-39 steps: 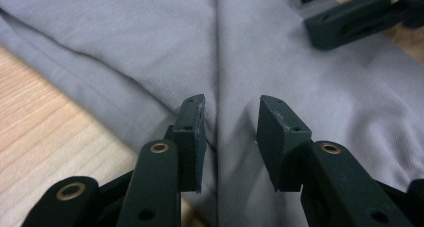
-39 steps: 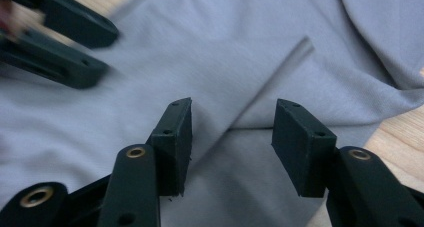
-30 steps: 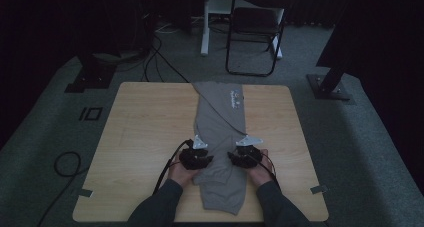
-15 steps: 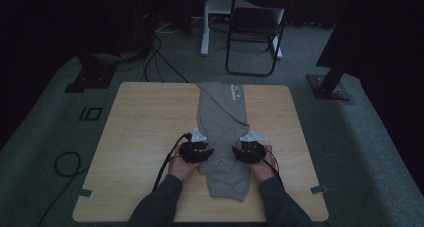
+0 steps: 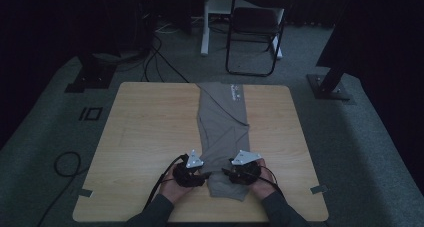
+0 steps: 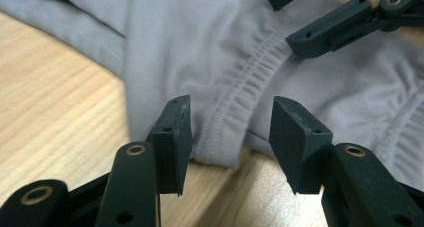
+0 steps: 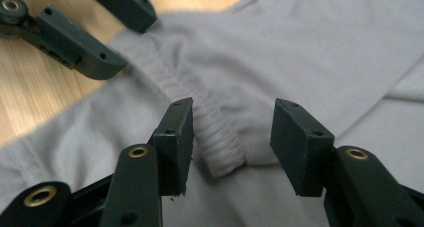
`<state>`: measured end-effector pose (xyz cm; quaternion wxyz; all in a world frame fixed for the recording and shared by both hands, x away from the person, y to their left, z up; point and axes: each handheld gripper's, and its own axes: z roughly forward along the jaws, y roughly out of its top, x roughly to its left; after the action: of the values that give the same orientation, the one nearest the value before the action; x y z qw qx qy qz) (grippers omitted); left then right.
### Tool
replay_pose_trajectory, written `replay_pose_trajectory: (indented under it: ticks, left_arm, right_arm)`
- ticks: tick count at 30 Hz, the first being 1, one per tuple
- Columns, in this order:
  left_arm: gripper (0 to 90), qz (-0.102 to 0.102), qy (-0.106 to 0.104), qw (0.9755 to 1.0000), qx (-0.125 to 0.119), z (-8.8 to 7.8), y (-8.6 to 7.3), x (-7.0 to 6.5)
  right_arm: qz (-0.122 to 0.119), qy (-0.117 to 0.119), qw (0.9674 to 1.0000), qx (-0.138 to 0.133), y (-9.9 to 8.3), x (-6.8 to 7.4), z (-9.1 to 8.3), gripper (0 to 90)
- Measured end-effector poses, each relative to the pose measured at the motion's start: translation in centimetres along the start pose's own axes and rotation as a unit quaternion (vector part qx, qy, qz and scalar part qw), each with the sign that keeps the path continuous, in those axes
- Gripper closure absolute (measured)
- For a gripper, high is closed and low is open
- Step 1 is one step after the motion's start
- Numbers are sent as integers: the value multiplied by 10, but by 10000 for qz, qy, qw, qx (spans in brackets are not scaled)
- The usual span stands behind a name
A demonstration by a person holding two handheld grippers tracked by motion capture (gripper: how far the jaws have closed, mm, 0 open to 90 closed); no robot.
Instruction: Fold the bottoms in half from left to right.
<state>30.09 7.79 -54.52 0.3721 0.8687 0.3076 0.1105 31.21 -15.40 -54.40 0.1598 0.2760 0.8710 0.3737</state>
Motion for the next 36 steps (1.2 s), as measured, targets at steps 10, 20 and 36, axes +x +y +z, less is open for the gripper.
replay_pose_trajectory:
  ticks: [10,20,36]
  left_arm:
    - [730,27,29,10000,1,-1,6,-5]
    - [781,285,-420,9985,-210,-16,18,-32]
    - [577,693,-552,9960,110,6,7,-57]
  right_arm:
    - [158,214,9996,137,-7,-3,-6,713]
    - [165,194,9996,-103,-28,7,-58,723]
    - [510,401,9979,7,-59,20,-74,723]
